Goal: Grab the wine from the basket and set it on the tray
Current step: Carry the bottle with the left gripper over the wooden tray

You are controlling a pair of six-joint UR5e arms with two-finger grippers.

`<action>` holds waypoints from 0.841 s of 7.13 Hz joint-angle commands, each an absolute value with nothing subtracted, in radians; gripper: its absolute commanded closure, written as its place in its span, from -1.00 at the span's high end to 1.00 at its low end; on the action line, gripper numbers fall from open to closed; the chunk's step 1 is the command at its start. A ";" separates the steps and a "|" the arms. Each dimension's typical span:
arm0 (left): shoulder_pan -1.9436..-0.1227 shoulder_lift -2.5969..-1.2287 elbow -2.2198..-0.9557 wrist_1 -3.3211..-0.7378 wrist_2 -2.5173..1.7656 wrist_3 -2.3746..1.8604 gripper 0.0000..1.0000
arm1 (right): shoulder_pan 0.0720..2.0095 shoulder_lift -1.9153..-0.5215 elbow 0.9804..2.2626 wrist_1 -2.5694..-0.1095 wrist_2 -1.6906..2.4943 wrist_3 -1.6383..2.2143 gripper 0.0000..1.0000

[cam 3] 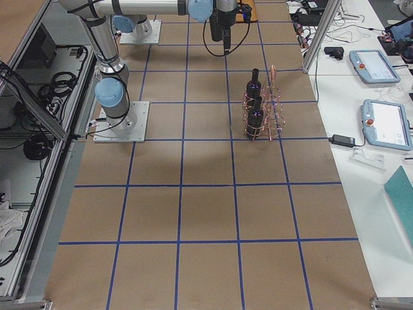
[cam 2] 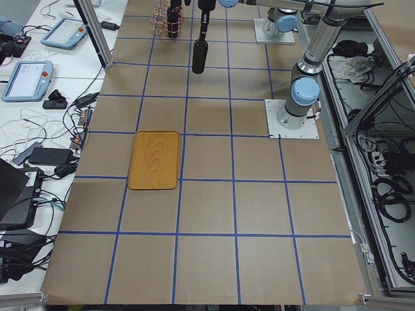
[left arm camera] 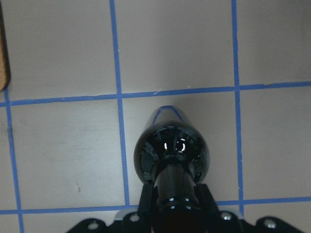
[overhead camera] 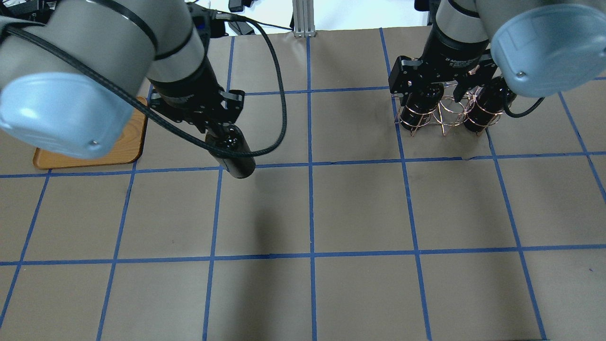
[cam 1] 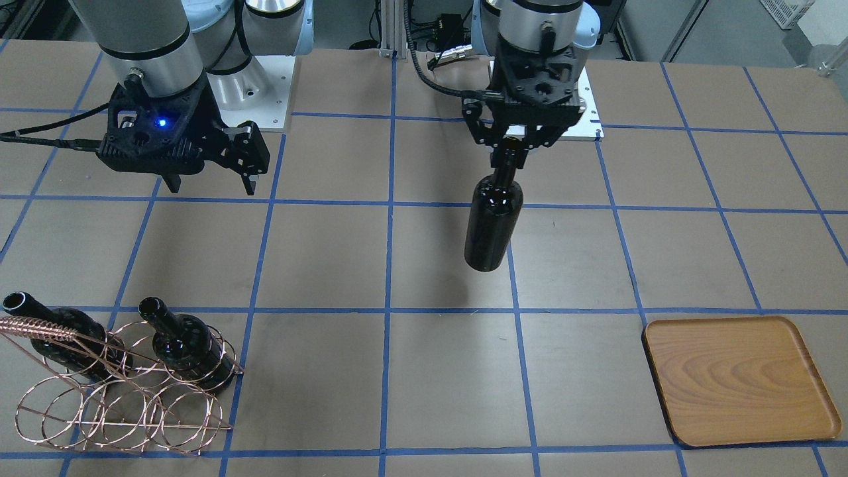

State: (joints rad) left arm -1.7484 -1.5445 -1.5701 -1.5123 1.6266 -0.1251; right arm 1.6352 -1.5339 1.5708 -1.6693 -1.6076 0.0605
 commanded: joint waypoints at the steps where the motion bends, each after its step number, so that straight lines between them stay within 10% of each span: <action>1: -1.607 -1.529 -1.497 -1.590 1.625 0.043 -1.00 | 1.635 -1.534 1.571 -1.669 -1.608 0.060 1.00; 6: -1.202 -1.604 -1.445 -1.661 1.537 0.434 -1.00 | 1.635 -1.537 1.569 -1.669 -1.600 0.061 1.00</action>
